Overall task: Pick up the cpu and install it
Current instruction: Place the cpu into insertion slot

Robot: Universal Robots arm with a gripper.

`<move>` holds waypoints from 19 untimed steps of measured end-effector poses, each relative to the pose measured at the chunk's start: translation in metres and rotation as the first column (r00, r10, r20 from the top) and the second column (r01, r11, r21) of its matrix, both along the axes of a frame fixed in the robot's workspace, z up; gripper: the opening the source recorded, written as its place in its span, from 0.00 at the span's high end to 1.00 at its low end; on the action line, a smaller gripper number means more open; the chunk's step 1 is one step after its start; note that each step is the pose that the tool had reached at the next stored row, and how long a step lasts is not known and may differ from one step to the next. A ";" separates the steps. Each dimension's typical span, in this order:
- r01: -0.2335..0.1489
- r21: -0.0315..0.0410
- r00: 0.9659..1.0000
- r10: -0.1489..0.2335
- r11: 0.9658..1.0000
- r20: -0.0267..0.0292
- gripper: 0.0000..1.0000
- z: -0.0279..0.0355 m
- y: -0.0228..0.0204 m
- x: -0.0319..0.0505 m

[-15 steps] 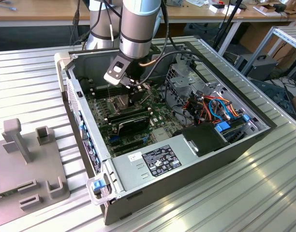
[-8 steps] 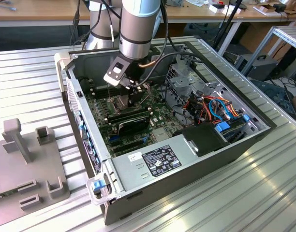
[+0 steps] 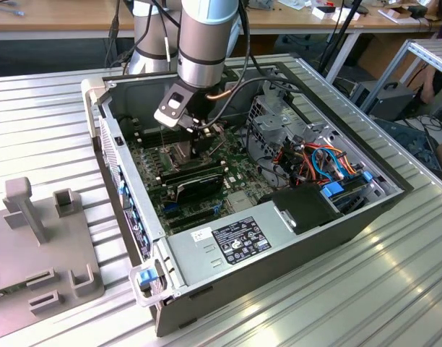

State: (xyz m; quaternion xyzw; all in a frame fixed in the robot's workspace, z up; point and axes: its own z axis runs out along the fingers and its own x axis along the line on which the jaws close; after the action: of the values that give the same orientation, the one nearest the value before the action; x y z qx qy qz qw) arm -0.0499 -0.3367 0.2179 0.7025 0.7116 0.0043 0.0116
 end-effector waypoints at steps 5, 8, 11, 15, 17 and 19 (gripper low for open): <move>0.000 0.000 1.000 0.000 1.000 0.000 0.46 -0.0027 0.0000 0.0000; 0.000 0.000 1.000 0.000 1.000 0.000 0.46 -0.0041 0.0000 0.0000; 0.000 0.000 1.000 0.000 1.000 0.000 0.46 -0.0045 0.0000 0.0000; 0.000 0.000 1.000 0.000 1.000 0.000 0.46 -0.0054 0.0000 0.0000; 0.000 0.000 1.000 0.000 1.000 0.000 0.46 -0.0059 0.0000 0.0000; 0.000 0.000 1.000 0.000 1.000 0.000 0.46 -0.0068 0.0000 0.0000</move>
State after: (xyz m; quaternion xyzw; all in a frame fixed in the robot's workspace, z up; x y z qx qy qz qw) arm -0.0499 -0.3366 0.2111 0.7025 0.7116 0.0043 0.0116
